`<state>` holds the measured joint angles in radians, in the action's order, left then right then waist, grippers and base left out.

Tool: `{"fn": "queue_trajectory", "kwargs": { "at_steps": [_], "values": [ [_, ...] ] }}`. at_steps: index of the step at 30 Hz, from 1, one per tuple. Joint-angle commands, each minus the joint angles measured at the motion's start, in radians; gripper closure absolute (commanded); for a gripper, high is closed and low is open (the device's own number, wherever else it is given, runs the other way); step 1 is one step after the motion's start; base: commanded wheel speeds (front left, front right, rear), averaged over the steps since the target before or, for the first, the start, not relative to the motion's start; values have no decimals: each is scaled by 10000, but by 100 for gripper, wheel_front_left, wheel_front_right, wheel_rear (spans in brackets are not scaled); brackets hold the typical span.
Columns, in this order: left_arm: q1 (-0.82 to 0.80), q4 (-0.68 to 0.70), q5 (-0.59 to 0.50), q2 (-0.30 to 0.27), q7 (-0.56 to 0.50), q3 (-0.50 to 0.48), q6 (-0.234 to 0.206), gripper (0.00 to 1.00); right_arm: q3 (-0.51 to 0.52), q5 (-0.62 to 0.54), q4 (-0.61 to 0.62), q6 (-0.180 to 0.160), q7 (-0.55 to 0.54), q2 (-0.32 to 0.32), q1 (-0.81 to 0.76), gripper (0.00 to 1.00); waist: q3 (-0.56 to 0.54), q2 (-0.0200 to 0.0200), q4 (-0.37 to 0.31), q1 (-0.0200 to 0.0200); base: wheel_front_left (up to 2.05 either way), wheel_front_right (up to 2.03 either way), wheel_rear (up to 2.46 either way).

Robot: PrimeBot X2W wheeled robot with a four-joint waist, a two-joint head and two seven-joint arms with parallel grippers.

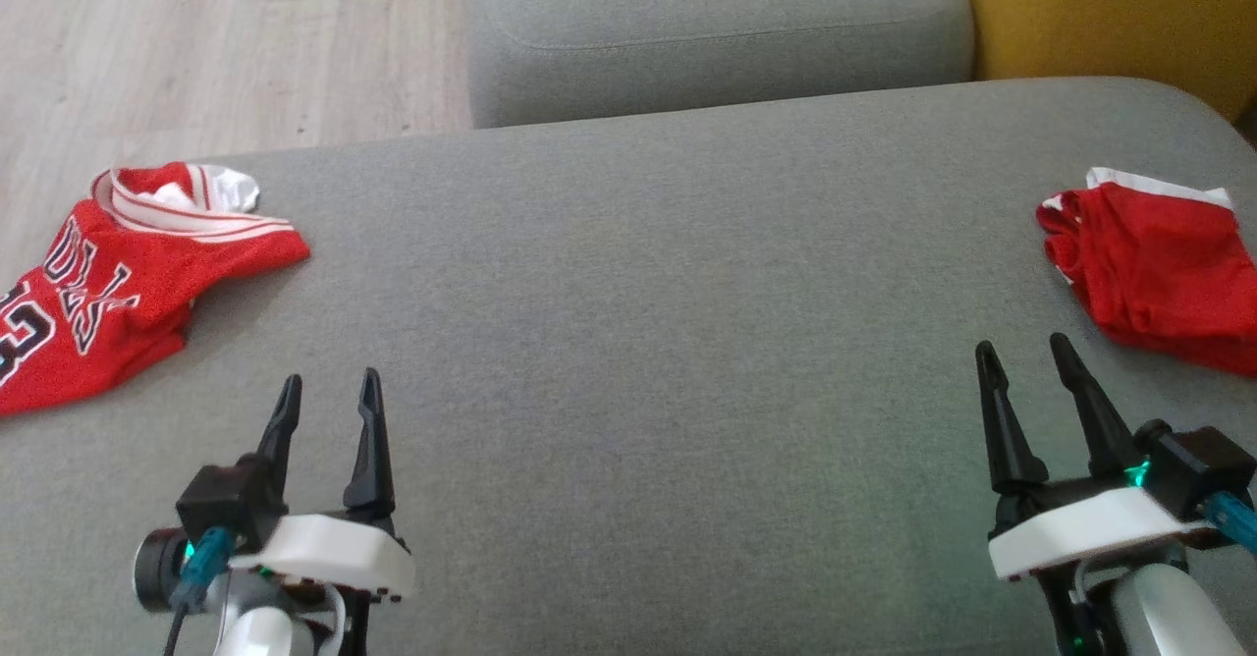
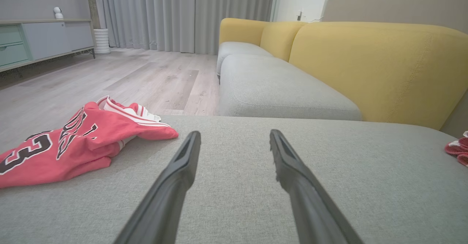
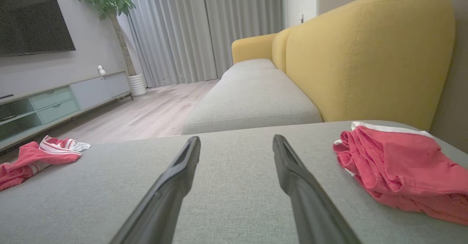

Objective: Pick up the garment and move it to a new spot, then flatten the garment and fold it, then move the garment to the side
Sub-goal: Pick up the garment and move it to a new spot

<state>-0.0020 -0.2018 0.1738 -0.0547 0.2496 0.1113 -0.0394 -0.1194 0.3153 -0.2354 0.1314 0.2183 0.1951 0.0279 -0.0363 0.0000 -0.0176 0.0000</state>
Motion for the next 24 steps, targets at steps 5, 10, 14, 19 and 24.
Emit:
{"fn": "queue_trajectory", "kwargs": {
  "at_steps": [5, 10, 14, 19, 24],
  "values": [
    [-570, 187, -195, 2, 122, -533, -22, 0, -234, -11, 459, -7, -74, -104, 179, 0, -29, 0, 508, 0, 0, 0, 0],
    [-639, 121, -292, -4, 122, -660, -75, 0, -548, 97, 434, -7, -123, -262, 154, 0, -63, 0, 1430, 0, 0, 0, 0],
    [-646, 45, -348, -23, 122, -752, -106, 0, -872, 197, 393, -7, -126, -388, 207, 0, -48, 0, 2209, 0, 0, 0, 0],
    [-605, -19, -373, -64, 122, -861, -112, 0, -1202, 337, 310, -7, -86, -503, 295, 0, -45, 0, 3011, 0, 0, 0, 0],
    [-541, -24, -387, -86, 122, -891, -105, 0, -1381, 417, 195, -7, -40, -521, 351, 0, -44, 0, 3438, 0, 0, 0, 0]
  ]
}}
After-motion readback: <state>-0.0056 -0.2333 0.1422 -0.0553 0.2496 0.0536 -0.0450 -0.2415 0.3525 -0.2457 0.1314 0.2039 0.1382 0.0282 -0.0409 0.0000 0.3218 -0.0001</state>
